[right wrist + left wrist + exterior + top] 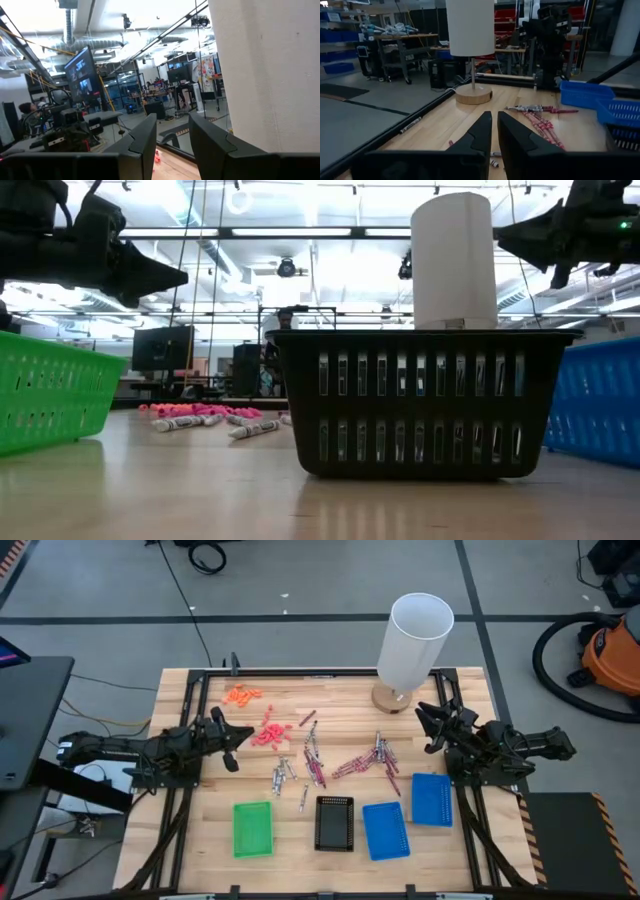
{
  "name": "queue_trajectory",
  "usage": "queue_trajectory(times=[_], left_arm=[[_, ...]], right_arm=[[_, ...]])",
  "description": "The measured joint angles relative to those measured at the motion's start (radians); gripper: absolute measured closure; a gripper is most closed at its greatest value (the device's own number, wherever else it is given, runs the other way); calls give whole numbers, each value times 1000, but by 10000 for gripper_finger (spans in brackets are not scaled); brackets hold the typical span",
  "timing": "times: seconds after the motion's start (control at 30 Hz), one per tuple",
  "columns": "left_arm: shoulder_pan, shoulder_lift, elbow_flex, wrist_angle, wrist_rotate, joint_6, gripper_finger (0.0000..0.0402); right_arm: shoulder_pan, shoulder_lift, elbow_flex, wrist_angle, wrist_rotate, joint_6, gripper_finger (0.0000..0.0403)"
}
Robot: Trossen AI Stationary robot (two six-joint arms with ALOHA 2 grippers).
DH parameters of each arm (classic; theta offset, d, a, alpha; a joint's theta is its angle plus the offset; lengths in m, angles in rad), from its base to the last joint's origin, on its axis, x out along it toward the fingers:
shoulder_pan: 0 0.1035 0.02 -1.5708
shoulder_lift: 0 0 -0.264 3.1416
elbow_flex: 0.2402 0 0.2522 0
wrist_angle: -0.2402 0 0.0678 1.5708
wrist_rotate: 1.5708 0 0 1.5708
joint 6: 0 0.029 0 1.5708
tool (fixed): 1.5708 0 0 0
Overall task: Sort crayons
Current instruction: Put the black crayon into the right blue bin
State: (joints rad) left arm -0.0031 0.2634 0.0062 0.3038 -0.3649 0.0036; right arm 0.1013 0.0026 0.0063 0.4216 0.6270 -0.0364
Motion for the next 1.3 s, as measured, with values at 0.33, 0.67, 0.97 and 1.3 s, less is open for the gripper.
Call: queue_trajectory(times=[0.33,0.67,0.97,1.3], left_arm=[[0,0,0,0,0,-129,363],[0,1,22,-18,0,-186,363],[0,40,73,-6,4,-129,363],[0,167,156,0,4,-79,363]], right_arm=[[0,0,0,15,-21,28,280],[0,22,0,15,-77,60,281],[0,82,1,19,-43,108,286],[-2,249,89,3,-14,82,286]])
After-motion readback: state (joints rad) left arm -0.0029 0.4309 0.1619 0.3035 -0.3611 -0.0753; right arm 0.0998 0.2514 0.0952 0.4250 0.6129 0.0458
